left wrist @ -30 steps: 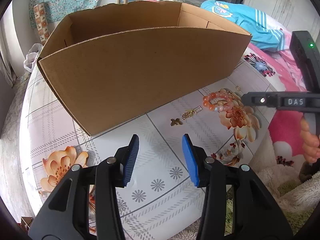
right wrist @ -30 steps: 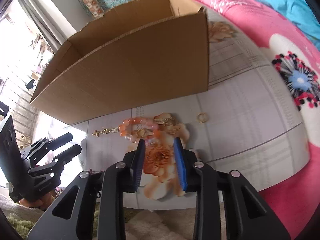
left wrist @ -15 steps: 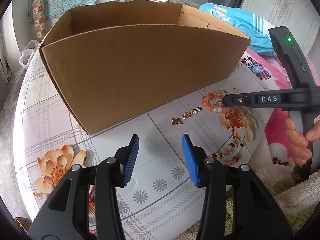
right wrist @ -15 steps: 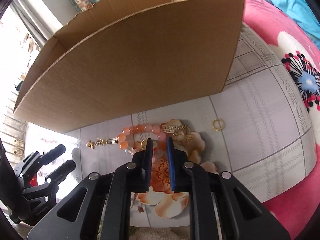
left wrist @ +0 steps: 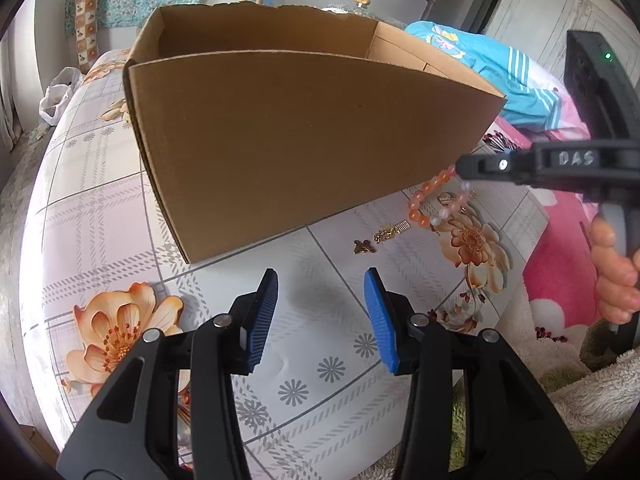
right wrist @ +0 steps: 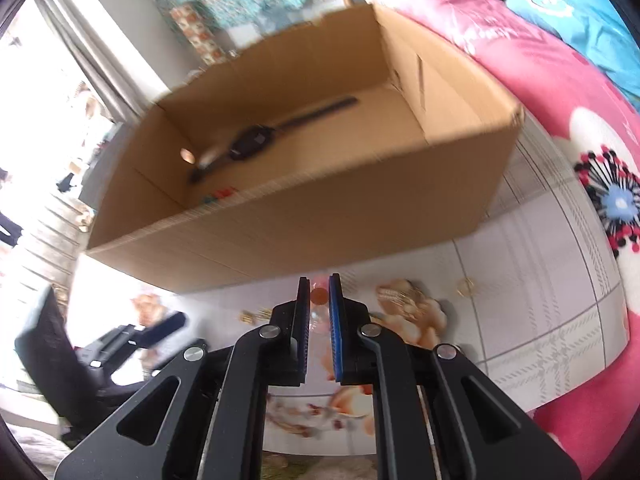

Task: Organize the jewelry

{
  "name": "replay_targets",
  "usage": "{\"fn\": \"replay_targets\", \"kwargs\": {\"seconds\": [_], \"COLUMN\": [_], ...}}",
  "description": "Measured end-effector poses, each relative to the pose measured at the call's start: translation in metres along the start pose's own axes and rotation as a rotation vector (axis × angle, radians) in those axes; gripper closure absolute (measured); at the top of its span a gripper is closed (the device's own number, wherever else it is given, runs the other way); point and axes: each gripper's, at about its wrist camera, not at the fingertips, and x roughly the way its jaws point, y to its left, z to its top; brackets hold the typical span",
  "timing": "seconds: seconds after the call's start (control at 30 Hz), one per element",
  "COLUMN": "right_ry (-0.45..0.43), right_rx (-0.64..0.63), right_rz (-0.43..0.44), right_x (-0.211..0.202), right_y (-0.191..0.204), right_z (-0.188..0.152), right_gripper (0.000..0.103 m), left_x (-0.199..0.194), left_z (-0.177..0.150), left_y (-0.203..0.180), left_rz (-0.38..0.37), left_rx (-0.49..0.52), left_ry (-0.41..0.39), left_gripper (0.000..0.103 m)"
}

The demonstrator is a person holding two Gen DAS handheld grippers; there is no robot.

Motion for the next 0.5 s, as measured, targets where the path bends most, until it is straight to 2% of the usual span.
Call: {"fn": "replay_targets", "kwargs": {"seconds": [0.1,0.23,0.33,0.5], "right_ry": [-0.022,-0.035,-0.017,0.044], "right_rx": [-0.002,0.010,0.025,0.053], "right_rz": [0.017,-0.015,-0.056,-0.117], "right_x": [-0.016,-0.032,-0.039,-0.026], "right_y": [0.002,-0.015,-0.032,-0.067], "right_z": [0.005,-0.003,-0.015,-0.031], "right_gripper": [0.094,0.094,0.094,0.094], "left_x": [-0.001,-0.001,0.001,0.006], "left_z": [0.001,0.002,0.003,0.007], "left_y": [0.000,-0.001,-0.003,-0.010], "left_rz": [-0.004,-0.012,-0.016,-0.020], "left_rx": [-0.005,-0.006,-0.005,0.010], "left_ry": [-0.009,-0.017,-0.012,0.005], "left_gripper": [0.060,0.060,0.060,0.060]}}
